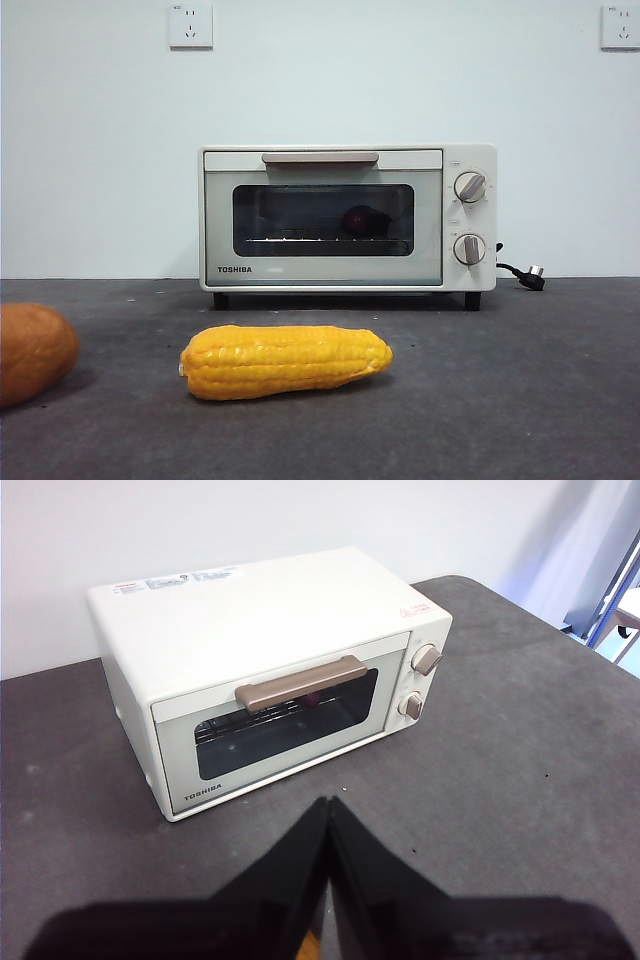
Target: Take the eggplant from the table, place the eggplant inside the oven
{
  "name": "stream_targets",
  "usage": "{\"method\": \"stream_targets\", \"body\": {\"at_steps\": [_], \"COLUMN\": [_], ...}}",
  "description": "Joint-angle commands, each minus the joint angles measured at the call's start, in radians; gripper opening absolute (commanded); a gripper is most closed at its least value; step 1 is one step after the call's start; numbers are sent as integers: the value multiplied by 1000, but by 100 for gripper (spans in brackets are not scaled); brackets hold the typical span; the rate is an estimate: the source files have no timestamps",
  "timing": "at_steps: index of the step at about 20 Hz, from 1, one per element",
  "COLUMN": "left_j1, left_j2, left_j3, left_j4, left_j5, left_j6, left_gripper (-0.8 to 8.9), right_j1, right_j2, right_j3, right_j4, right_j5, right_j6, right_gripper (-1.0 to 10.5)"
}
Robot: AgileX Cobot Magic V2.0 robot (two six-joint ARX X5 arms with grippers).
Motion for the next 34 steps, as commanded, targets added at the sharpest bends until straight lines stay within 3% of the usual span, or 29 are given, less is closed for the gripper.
{"method": "stream_targets", "body": {"at_steps": [1,8,10,17,22,28,34], "left_j1": [-2,-2,16,255,387,448,450], "left_j2": [-1,-2,-26,-202,-354,-552,-694], "left_j3": [6,6,6,-1,-46,-352,-734], "left_j4": [11,45,46,46,45,134,277], "left_j5": [18,10,-66,-76,-76,-76,-76], "left_j6": [25,20,38,86,199,201,103], "left_gripper": [-4,-4,-4,-4,-4,-4,-4], "right_j1": [2,2,2,2,2,2,2], "right_j2": [0,0,0,0,0,0,0], "right_j3": [-1,-1,-1,-1,-1,-1,-1], "right_j4": [-24,-23,-23,-24,-23,-23,-23], "right_j5": [4,4,4,4,4,4,4], "right_j6": [-9,-9,-9,-9,-9,-9,-9], "right_gripper": [1,1,1,1,1,1,1]}}
